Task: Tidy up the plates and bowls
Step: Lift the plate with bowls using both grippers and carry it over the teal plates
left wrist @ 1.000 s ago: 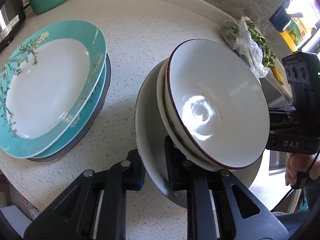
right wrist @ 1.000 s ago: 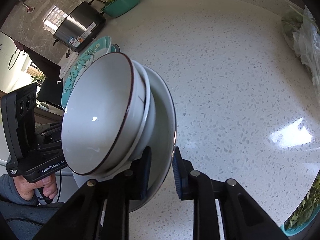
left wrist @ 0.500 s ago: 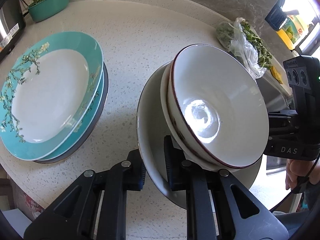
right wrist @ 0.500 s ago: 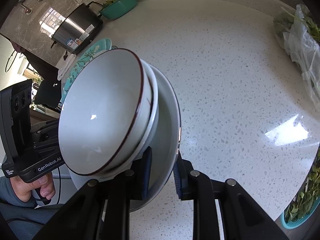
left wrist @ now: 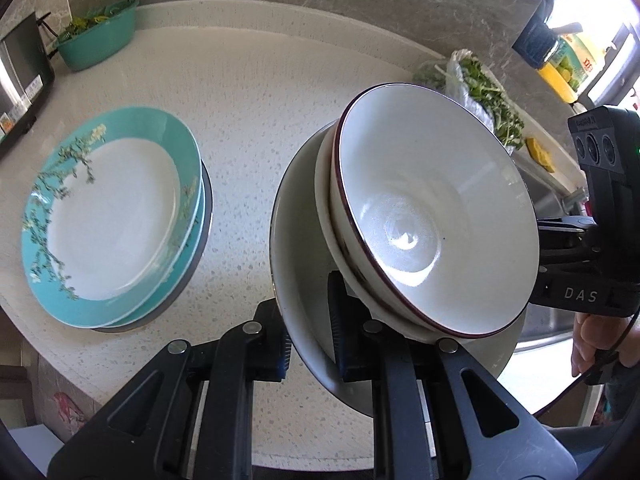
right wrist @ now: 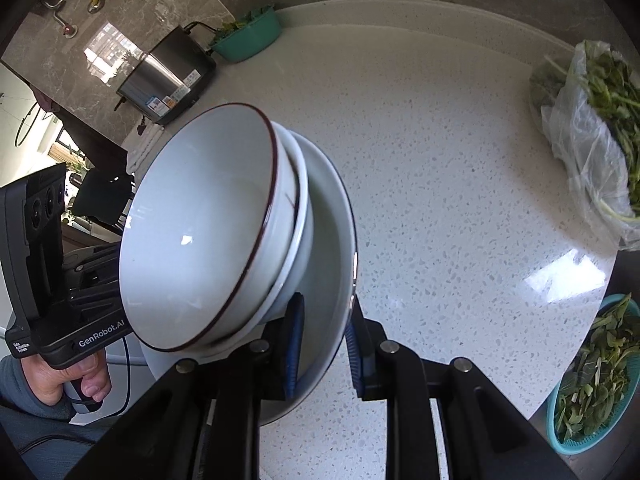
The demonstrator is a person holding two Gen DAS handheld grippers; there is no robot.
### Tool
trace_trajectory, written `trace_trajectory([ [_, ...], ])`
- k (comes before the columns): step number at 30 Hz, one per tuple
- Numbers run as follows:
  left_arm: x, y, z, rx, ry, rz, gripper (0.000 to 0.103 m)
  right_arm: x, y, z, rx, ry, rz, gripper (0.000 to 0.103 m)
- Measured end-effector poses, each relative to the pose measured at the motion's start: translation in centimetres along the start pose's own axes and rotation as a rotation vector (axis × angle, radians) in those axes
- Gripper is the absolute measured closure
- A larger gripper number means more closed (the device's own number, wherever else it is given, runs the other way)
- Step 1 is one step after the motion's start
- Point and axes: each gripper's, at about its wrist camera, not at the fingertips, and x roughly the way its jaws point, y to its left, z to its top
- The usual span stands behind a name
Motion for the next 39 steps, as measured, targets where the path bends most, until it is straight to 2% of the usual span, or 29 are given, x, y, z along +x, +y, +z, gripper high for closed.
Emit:
trace_trajectory([
  [7, -3.9, 0.1, 1.3, 0.003, -0.02, -0.003, 0.089, -2.4, 2.0, 1.2, -0.025, -0.031, 0.001, 0.08],
  [12, -6.3, 2.7, 2.2, 0.016, -0.028, -0.024, 0.089, -2.8, 4.8, 2.8, -0.036, -0.054, -0.014, 0.08],
  [16, -7.8, 6.6, 3.4, 0.038, -0.022, -0.041, 0.089, -2.0, 7.9, 4.5, -0.028, -0.07, -0.028, 0.08],
  [23, -9.5, 15.3, 5.3, 0.076, 0.006, -0.038, 0.089, 1.9, 13.8, 8.8, -0.012, -0.084, -0.025, 0.08],
  [28, -9.7, 20.7, 6.4, 0.085, 0.013, -0.036, 0.089, 5.0, 16.3, 10.9, 0.007, -0.078, -0.02, 0.08],
  [34, -8.0, 24.9, 6.4, 0.117, 0.039, -0.038, 0.089, 8.4, 17.2, 12.0, 0.04, -0.06, -0.026, 0.08],
  [39, -6.1, 26.4, 5.9, 0.136, 0.069, -0.045, 0.089, 11.0, 17.0, 12.0, 0.077, -0.039, -0.038, 0.08],
])
